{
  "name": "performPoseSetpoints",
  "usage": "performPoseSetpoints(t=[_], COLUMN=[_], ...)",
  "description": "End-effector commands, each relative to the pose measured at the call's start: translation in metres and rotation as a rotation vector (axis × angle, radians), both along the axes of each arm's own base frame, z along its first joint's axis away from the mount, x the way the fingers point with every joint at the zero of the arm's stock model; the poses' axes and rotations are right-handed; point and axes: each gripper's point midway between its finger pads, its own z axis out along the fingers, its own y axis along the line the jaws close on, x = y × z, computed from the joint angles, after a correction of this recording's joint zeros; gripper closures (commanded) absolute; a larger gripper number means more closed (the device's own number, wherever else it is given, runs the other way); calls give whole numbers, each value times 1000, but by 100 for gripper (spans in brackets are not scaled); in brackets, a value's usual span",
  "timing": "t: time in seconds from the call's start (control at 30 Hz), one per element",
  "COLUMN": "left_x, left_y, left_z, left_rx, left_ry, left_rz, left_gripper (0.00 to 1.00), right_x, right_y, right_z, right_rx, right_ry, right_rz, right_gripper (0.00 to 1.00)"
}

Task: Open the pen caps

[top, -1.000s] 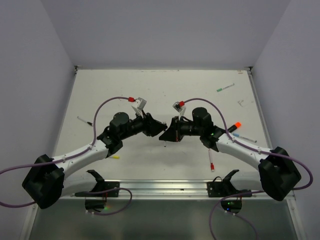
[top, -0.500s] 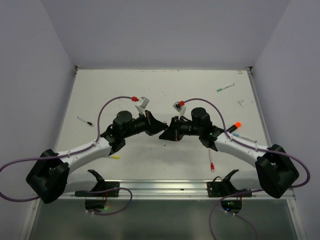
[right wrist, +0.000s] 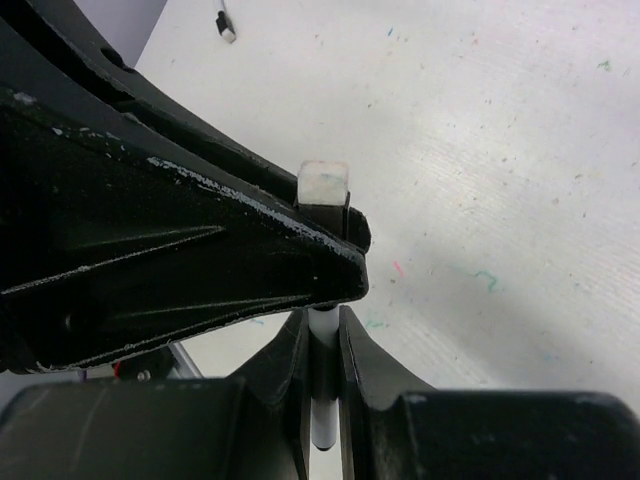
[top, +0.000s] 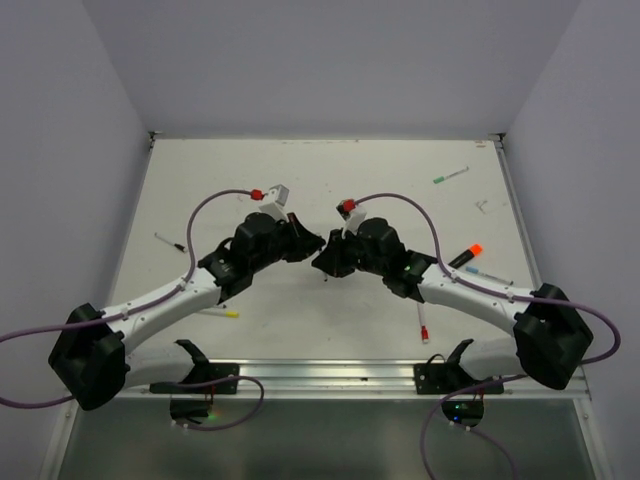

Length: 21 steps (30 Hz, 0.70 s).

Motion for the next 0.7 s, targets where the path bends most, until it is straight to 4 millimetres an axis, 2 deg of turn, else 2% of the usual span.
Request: performPoseSetpoints(t=[0.0,0.03,0.07,0.1,0.13,0.17,0.2,0.27,0.3,0.37,0.4,0.47,0.5,0.57,0.6,0.67], left_x=[55,54,49,51,48,39,42,34,38,35,32,22,17,4,-3,-19], left_y=[44,43,41,41,41,35,40,43,51,55,56,54,53,42,39,34], left_z=[50,61,57,76,85,84,99,103,109,109,117,119,131,138,147,156], left_rx=[-15,-47,-70,-129,-158,-182,-236,-279,-292,-297,-317,-345,-382,-404,-429,-477], left_ry=[-148,-186,-202,-266,-300,-312,-367,-394,-418,-435,-466,-488,-533,-561,-595,-648], left_rz=[311,297,250,238,212,137,122,59,69,50,38,-13,-37,-151,-200,-282], left_gripper=[100,100,100,100,100,100,100,100,100,100,100,100,100,100,100,100], right_x=[-6,-11,-15,-17,-24,-28,-30,-36,-36,-39,-41,-50,-51,-63,-71,-77], right_y=[-36,-30,-28,-22,-17,-15,-12,-8,-4,-2,1,8,12,18,23,23], right_z=[-51,-51,-53,-49,-48,-51,-50,-48,-43,-41,-37,-30,-25,-20,-11,-9], right_rx=[-246,-224,-214,-178,-152,-146,-131,-95,-71,-54,-36,5,37,87,134,157], right_ry=[60,69,79,82,100,119,127,144,137,145,143,155,148,152,141,135], right_rz=[-54,-18,2,23,64,83,92,124,129,145,164,222,248,322,381,417], right_gripper=[100,100,100,100,100,100,100,100,100,100,100,100,100,100,100,100])
